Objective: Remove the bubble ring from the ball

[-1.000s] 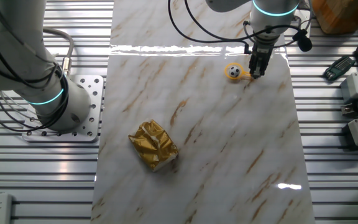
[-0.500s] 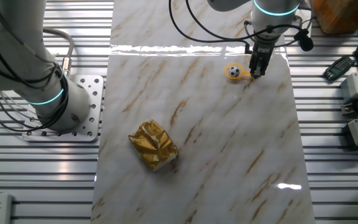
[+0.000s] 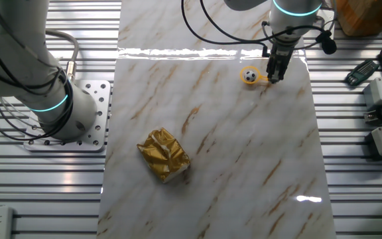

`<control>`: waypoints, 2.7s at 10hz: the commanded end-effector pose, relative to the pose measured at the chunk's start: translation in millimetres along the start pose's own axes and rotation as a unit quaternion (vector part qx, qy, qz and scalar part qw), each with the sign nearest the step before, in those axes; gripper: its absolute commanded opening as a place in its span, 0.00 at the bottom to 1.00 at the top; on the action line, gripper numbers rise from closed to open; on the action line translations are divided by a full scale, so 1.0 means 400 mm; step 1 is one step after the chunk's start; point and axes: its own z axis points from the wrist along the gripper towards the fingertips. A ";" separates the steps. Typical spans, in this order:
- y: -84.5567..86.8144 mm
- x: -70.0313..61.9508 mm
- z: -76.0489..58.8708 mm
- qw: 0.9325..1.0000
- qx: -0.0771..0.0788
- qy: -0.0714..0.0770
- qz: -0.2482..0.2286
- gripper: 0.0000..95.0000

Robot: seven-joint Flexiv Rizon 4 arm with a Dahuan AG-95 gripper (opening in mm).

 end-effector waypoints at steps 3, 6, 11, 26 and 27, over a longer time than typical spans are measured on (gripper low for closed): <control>0.001 0.000 -0.002 1.000 0.001 0.003 0.000 0.00; 0.001 -0.001 -0.007 1.000 0.000 0.005 -0.001 0.00; 0.001 -0.002 -0.017 1.000 0.001 0.009 -0.001 0.00; -0.119 0.039 -0.146 0.999 -0.003 0.026 -0.045 0.00; -0.141 0.044 -0.154 0.998 -0.003 0.027 -0.052 0.00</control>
